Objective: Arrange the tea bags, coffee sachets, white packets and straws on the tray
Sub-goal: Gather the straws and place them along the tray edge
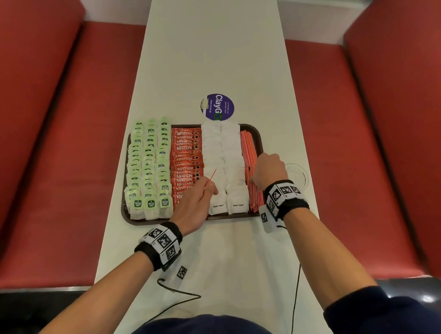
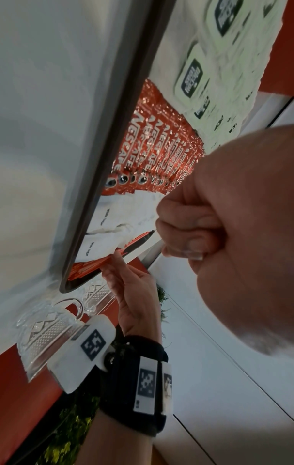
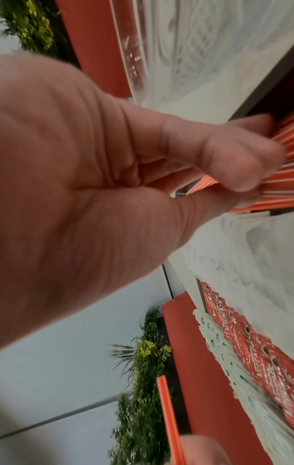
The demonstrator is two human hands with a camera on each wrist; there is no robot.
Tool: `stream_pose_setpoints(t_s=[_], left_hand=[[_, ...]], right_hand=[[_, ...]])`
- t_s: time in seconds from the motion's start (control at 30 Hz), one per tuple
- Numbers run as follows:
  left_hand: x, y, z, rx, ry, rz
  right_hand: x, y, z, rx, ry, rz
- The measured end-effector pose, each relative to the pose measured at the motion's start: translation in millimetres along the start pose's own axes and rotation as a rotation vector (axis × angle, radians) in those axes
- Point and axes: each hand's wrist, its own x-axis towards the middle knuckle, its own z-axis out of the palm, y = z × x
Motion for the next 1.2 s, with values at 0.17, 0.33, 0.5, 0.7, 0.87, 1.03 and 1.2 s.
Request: stream_pose_setpoints(t_s=[0.17, 0.33, 0.5, 0.7, 0.87, 1.03, 1.2], left_hand=[[0.7, 0.4, 0.6, -0.010, 0.001, -0.005], [0.5, 7.5, 2.2, -0.035, 0.001, -0.026], [4.5, 23.7, 7.3, -0.055, 0.048, -0.015], [4.2, 34.8, 11.0, 0.064, 0.033, 0.109], [8.3, 23.6, -5.8, 0.179, 0.002, 0.119], [10.5, -3.1, -40.2, 0.161, 0.182, 0.044], [6.8, -39.9, -79.6, 0.237, 0.346, -0.057]], right_hand=[[-15.8, 1.3, 6.9, -0.059, 0.063, -0.010], [-31.9, -4.5, -9.7, 0.121, 0.134, -0.031], [-78.4, -28.7, -35.5, 0.908, -0.068, -0.181], [-96.4, -35.1, -24.7, 1.204, -0.061, -0.154], [-63.8, -29.0, -42.3, 1.188, 0.054, -0.080], [24.8, -13.0, -49.8, 0.647, 0.203, 0.043], [62.4, -18.8, -48.8, 0.279, 0.095, 0.092]])
